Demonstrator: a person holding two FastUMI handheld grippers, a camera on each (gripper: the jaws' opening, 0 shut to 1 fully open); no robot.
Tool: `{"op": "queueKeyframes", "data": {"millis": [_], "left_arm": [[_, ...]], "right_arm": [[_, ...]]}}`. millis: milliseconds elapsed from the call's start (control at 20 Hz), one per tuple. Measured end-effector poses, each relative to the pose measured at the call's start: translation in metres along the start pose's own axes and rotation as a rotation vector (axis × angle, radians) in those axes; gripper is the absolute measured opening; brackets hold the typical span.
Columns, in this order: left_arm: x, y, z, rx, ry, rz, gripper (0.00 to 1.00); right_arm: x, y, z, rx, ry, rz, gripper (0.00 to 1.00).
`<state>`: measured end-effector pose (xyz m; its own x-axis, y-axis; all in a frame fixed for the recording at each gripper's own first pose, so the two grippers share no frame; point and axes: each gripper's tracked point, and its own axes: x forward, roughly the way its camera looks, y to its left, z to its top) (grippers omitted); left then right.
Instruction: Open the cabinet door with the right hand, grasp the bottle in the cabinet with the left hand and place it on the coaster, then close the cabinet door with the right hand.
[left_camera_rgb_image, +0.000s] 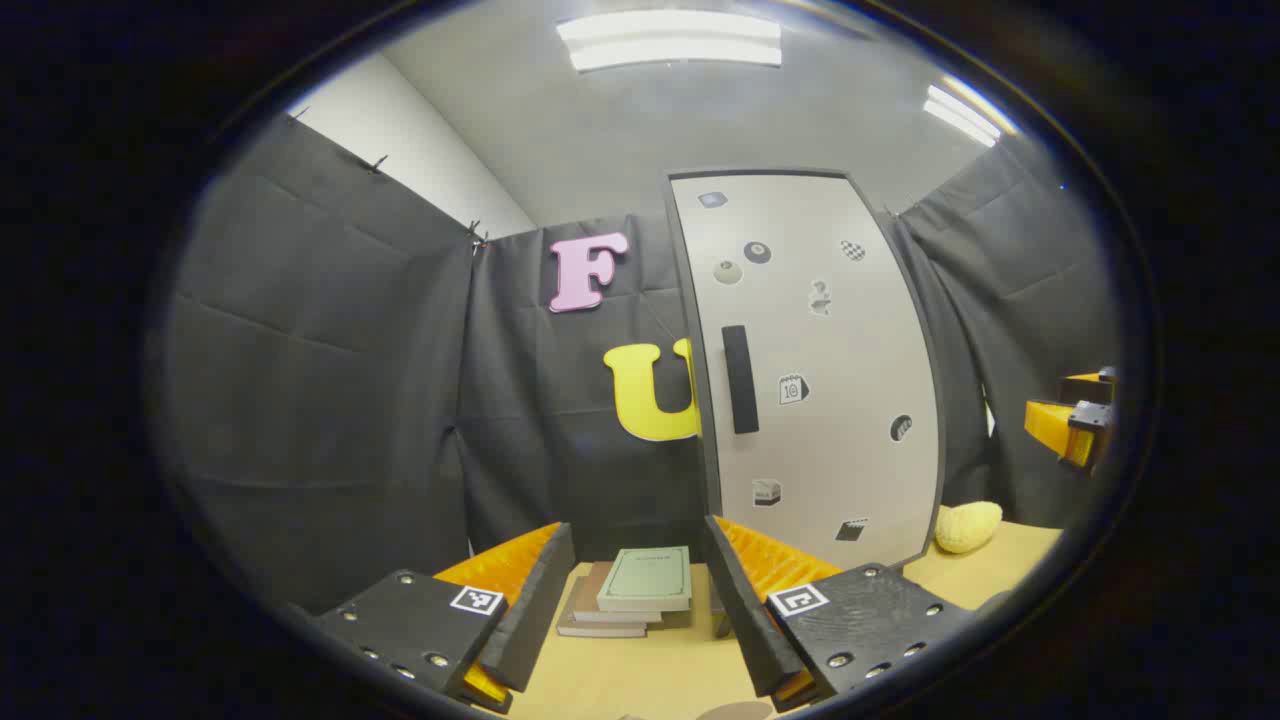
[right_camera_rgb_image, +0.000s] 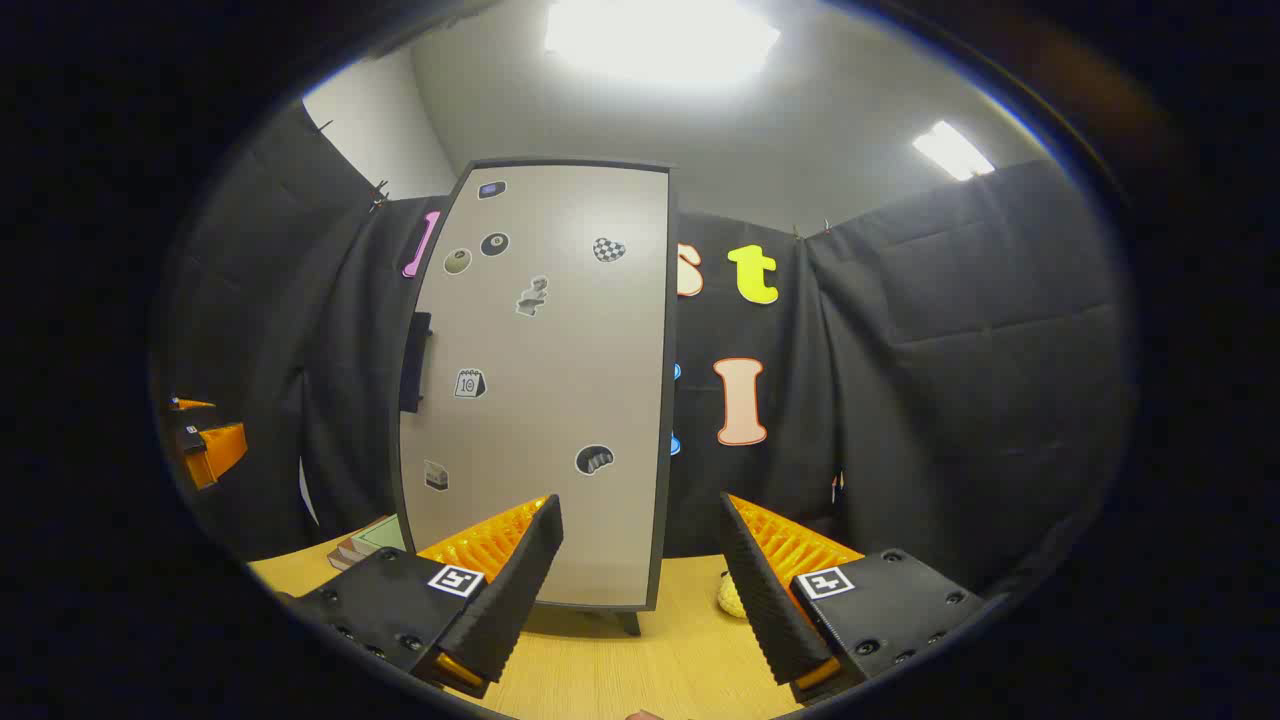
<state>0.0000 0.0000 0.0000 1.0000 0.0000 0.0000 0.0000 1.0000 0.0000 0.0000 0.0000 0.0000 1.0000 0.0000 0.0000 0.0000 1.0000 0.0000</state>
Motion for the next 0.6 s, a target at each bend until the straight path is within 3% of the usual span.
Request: {"op": "queueKeyframes", "data": {"millis": [600], "left_arm": [[-0.0075, 0.0015, 0.0036, 0.010, -0.005, 0.012, 0.79]], "right_arm": [[-0.0028, 0.0051, 0.0033, 0.005, -0.001, 0.008, 0.98]]}}
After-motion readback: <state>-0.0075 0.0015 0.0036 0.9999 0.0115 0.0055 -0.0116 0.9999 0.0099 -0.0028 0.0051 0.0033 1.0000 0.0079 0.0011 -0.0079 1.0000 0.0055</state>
